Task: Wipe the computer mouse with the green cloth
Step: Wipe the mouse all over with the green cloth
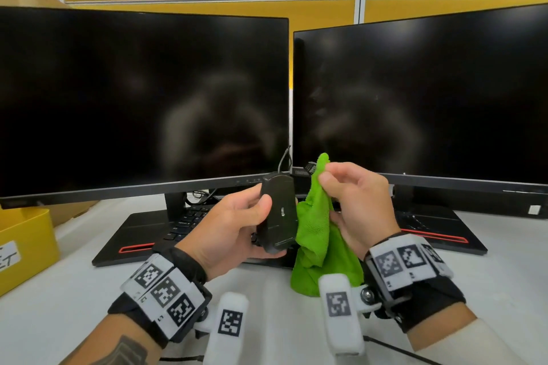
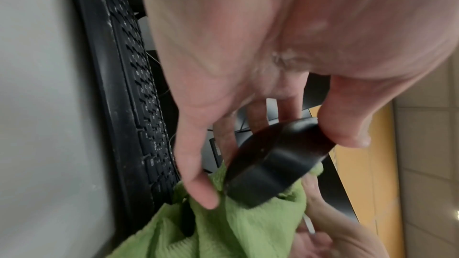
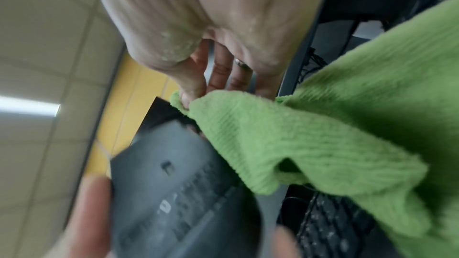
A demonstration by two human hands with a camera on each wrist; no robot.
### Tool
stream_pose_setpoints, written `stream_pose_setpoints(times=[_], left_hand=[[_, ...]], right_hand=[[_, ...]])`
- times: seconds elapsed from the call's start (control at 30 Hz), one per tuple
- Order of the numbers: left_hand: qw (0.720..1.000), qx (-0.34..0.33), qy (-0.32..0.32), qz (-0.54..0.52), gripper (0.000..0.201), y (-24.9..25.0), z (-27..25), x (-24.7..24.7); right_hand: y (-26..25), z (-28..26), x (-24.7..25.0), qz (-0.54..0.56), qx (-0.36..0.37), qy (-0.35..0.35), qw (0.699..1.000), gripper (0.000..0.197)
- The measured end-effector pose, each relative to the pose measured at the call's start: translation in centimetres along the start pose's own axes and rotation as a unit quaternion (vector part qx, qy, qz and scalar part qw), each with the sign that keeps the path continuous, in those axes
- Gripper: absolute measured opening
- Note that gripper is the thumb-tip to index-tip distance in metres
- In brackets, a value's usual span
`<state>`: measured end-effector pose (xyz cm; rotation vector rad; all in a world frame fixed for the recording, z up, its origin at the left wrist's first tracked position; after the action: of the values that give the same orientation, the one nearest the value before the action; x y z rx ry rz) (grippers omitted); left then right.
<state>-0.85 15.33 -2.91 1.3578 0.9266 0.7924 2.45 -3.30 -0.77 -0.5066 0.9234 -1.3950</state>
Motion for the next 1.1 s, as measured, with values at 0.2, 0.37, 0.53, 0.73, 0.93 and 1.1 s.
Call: stream_pose_setpoints(times=[0.2,0.37,0.53,0.73,0.93,1.1], left_hand=[[0.986,0.001,0.060,-0.158,0.046,0.9,0.0,1.5],[0.988,-0.014,0.131,-0.085,0.049,1.1,-0.3,2.0],[0.993,0.027,0.119,0.000,0.052,0.5,-0.2,1.3],[0.990,0.029,0.117,0.079,0.057,0.8,-0.3,0.0],[0.982,0.035,0.143,0.120,0.048,1.1,-0.6,-0.6],[0.982,0.040,0.136,0.128,0.052,1.0,-0.5,-1.2]], right_hand=[[3.3,-1.1,-0.1,0.193,-0.233,-0.031,0.953,0.043],[2.5,-1.2,-1.4,0.339,-0.239,-0.105,0.904,0.053],[1.9,-0.6,-1.3,0.430,-0.202,-0.082,0.876,0.030],[1.3,-1.3,-2.1,0.441,-0.175,-0.106,0.874,0.019],[0.2,-2.6,-4.1,0.420,-0.145,-0.195,0.874,0.051],[1.7,-3.4,-5.3,0.329,-0.143,-0.183,0.915,0.047]])
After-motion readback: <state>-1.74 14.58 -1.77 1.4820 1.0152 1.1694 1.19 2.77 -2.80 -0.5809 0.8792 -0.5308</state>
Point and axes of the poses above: each hand's wrist, its own z-axis towards the middle knuckle, its own x-axis out of the back of the hand, y = z × x, the point moved 7 cm from there along z, towards the middle knuckle, and after that the axes turned 14 degrees about x, right-handed, at the moved point
